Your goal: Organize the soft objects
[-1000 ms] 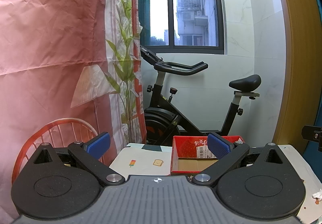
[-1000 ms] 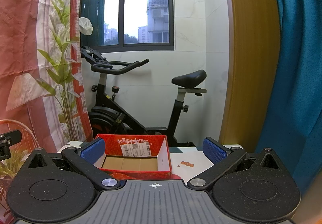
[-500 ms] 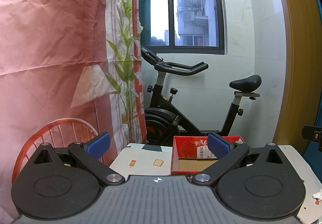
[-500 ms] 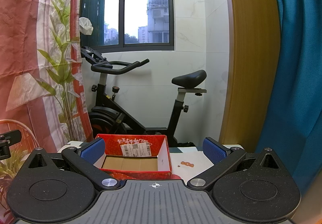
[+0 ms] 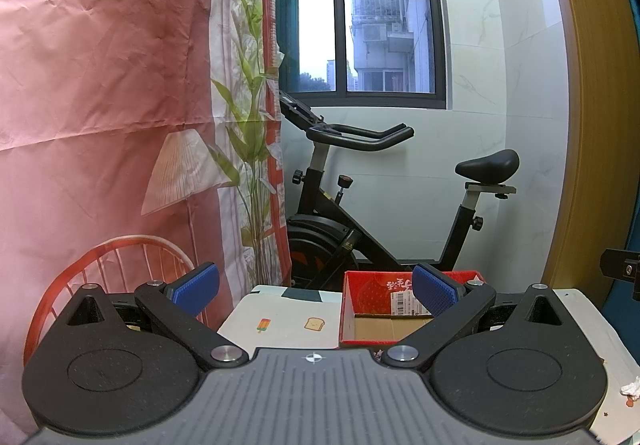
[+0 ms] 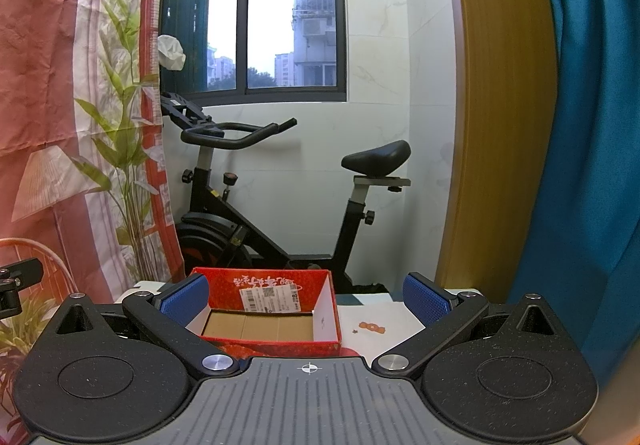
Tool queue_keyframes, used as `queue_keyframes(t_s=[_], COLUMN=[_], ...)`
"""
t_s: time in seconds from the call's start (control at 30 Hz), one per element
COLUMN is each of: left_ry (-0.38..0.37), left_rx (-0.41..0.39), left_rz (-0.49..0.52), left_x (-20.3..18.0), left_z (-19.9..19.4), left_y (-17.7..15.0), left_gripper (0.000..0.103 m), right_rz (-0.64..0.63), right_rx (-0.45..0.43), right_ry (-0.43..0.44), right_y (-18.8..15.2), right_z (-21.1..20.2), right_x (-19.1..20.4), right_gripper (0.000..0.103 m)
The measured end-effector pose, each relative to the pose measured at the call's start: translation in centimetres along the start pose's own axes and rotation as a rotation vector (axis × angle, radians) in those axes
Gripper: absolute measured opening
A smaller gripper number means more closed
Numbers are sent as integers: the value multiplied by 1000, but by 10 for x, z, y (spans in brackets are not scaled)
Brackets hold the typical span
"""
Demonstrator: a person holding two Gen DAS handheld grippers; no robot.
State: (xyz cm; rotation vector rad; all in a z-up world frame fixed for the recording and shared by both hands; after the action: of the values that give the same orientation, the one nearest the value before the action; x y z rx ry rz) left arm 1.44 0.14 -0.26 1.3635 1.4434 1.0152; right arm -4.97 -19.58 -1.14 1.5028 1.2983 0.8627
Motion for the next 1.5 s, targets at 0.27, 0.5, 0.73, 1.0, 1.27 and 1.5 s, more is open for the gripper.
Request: queue_keyframes(t_s=[0.27, 0.5, 0.73, 1.0, 1.27, 1.5], left_ry=[0, 0, -2, 9, 10, -26], left_rx=[0, 0, 7, 65, 184, 261], left_rz=[0, 0, 2, 6, 8, 29], left_x=[0, 0, -1, 1, 11, 5], left_z=[0, 0, 1, 26, 74, 104], left_y=[0, 0, 0, -17, -54, -88], left_gripper=[103, 103, 103, 103, 103, 103], right_rz=[0, 1, 3, 35, 88, 89], right_rx=[-1, 0, 2, -7, -2, 106], right_ry=[0, -1, 2, 64, 96, 125], right_y=[0, 0, 2, -6, -45, -96], right_z=[0, -1, -2, 4, 47, 99], right_x=[0, 1, 3, 3, -8, -1], right_gripper=[103, 103, 103, 103, 103, 103])
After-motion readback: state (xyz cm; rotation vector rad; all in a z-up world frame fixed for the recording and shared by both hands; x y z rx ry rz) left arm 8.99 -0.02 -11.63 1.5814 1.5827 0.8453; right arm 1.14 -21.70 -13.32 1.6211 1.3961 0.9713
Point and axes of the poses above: each gripper's, at about its wrist camera, not at the fingertips, and z roughly the way its jaws point, x to its left, y to its top, the point moved 1 cm from there along z, roughly the way its jaws point, and after that the axes turned 8 degrees about -z, right-handed, at the moved point
